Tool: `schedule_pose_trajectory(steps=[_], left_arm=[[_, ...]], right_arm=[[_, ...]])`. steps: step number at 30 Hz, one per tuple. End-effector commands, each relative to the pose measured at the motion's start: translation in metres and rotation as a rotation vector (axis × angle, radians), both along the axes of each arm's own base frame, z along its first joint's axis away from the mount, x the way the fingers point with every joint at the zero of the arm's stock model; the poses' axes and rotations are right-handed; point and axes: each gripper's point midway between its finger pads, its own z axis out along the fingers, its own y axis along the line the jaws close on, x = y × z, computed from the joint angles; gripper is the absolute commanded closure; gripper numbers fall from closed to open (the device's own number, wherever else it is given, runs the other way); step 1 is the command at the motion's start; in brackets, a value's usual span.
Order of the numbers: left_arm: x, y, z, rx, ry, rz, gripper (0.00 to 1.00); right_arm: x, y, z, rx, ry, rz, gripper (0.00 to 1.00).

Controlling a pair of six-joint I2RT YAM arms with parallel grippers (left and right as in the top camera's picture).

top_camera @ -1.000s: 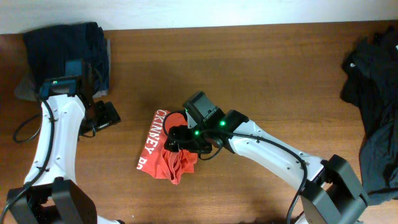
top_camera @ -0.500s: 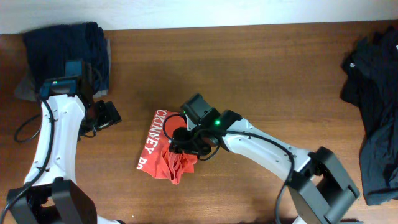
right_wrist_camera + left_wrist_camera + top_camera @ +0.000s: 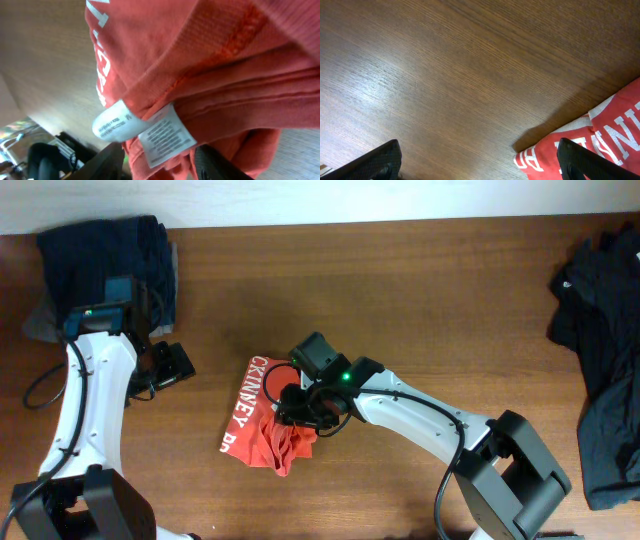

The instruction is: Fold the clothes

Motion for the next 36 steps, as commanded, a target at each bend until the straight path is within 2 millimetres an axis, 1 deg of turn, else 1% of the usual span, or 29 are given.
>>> schedule_pose_trajectory(steps=[1,4,12,13,15,19,23,26,29,32,34,36], left_arm=[[-0.001,-0.001,0.0,-0.007,-0.006,0.012,0.01],[-0.001,-0.001,0.0,-0.007,-0.006,0.012,0.01],[-0.001,-0.001,0.0,-0.008,-0.005,0.012,0.01],[-0.001,-0.001,0.0,-0.008,-0.005,0.012,0.01],[-0.001,-0.001,0.0,-0.008,-0.005,0.012,0.01],[-0.001,-0.001,0.0,-0.008,-0.005,0.012,0.01],[-0.001,-0.001,0.0,-0.007,-0.005,0.012,0.01],[-0.001,-0.001,0.0,-0.008,-0.005,0.012,0.01],[-0.001,-0.001,0.0,-0.008,-0.005,0.012,0.01],[-0.001,-0.001,0.0,-0.007,-0.006,0.012,0.01],[-0.001,-0.001,0.0,-0.008,-0.006,0.012,0.01],[-0.001,-0.001,0.0,-0.008,-0.005,0.012,0.01]], right_arm=[[0.008,-0.001,-0.004,-0.032,-0.026,-0.024,0.54],[0.009,-0.003,-0.005,-0.04,-0.034,-0.029,0.62],[0.014,-0.007,-0.007,-0.065,-0.057,-0.045,0.69],[0.015,-0.007,-0.007,-0.068,-0.059,-0.047,0.72],[0.016,-0.009,-0.008,-0.078,-0.067,-0.052,0.81],[0.02,-0.017,-0.012,-0.126,-0.084,-0.071,0.96],[0.021,-0.025,-0.015,-0.167,-0.1,-0.067,0.96],[0.024,-0.034,-0.011,-0.219,-0.123,-0.048,0.96],[0.03,-0.052,-0.001,-0.31,-0.134,-0.054,0.93],[0.037,-0.071,0.014,-0.396,-0.152,-0.047,0.88],[0.039,-0.078,0.02,-0.418,-0.145,-0.046,0.88],[0.038,-0.083,0.021,-0.43,-0.132,-0.054,0.88]])
